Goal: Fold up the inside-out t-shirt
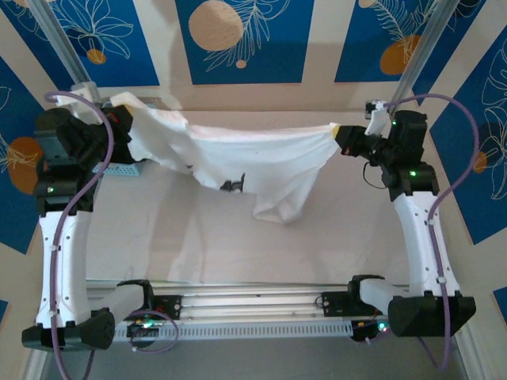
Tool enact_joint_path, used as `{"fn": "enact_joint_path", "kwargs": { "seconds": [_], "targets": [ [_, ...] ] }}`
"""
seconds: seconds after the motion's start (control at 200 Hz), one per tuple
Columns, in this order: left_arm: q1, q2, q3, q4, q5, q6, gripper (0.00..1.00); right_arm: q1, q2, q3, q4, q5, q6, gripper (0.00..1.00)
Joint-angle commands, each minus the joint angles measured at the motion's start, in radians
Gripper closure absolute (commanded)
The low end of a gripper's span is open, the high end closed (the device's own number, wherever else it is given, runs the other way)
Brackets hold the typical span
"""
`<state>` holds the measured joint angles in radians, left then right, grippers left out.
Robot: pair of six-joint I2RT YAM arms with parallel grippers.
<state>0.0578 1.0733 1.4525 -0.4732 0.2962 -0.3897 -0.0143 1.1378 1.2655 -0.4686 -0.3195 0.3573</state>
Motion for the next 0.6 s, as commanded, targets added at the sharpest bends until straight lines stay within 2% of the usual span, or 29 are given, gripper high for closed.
{"fn": "enact_joint_path", "kwargs": {
  "seconds": [0.0, 0.115, 0.26, 0.44, 0.595],
  "targets": [
    [0.011, -0.004, -0.129, -0.008, 0.078, -0.019, 1.0, 0.043, 0.082, -0.089, 0.029, -0.044, 0.031, 1.0],
    [0.011, -0.023, -0.271, 0.001, 0.054, -0.005, 1.0, 0.088, 0.213, -0.167, 0.074, -0.06, 0.03, 1.0],
    [0.01, -0.017, -0.353, -0.007, 0.014, 0.028, 1.0, 0.133, 0.411, -0.195, 0.096, -0.07, 0.004, 0.96],
    [0.011, 0.015, -0.384, -0.004, -0.005, 0.051, 1.0, 0.137, 0.643, -0.087, 0.072, -0.048, -0.019, 0.91],
    [0.011, 0.021, -0.388, 0.006, 0.011, 0.045, 1.0, 0.123, 0.719, 0.006, 0.004, 0.014, -0.057, 0.81]
  ]
}}
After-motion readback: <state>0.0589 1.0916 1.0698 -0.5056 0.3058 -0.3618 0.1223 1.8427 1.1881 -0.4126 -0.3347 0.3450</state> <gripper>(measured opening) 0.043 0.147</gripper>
